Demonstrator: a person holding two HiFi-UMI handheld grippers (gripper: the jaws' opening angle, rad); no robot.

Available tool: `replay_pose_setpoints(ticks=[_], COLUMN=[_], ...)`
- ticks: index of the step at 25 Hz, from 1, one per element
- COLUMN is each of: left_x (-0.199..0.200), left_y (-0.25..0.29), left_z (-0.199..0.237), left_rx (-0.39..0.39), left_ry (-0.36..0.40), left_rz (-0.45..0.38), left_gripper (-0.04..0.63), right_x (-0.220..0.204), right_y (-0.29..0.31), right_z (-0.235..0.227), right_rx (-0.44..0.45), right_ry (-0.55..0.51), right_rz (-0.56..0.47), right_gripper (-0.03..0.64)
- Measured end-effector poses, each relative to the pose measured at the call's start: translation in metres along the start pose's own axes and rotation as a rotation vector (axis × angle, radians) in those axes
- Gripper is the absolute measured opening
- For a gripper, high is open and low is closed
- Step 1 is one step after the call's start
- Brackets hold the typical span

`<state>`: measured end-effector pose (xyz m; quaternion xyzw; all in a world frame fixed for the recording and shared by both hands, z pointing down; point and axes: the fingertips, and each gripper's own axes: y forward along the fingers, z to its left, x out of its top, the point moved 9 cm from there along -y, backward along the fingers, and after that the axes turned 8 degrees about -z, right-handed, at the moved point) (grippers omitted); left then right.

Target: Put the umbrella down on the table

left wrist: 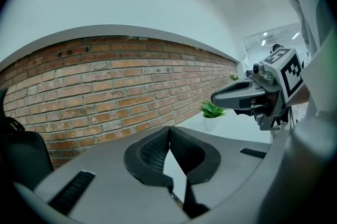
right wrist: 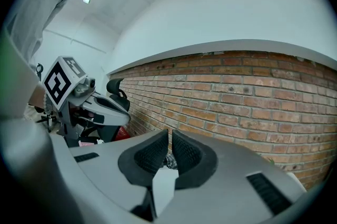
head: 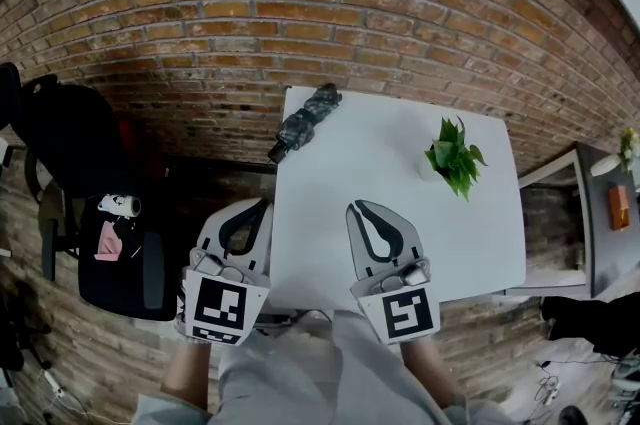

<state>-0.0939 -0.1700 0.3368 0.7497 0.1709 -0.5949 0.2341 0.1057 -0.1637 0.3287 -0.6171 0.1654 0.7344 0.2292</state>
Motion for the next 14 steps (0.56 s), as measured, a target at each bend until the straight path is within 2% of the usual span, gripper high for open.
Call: replay_pose_setpoints(ticks=[14], left_x=[-0.0027], left_y=[0.0010], left_z=[-0.0016], left_rx=[-0.011], left_ry=[-0.002], left_rz=[0.001], left_gripper=[0.018], right_x=[-0.0071], right_y=[0.0020], right_z=[0.0022], right_rx=[0.012], right_ry=[-0.007], right_rz=[0.023], right_gripper=[0.054])
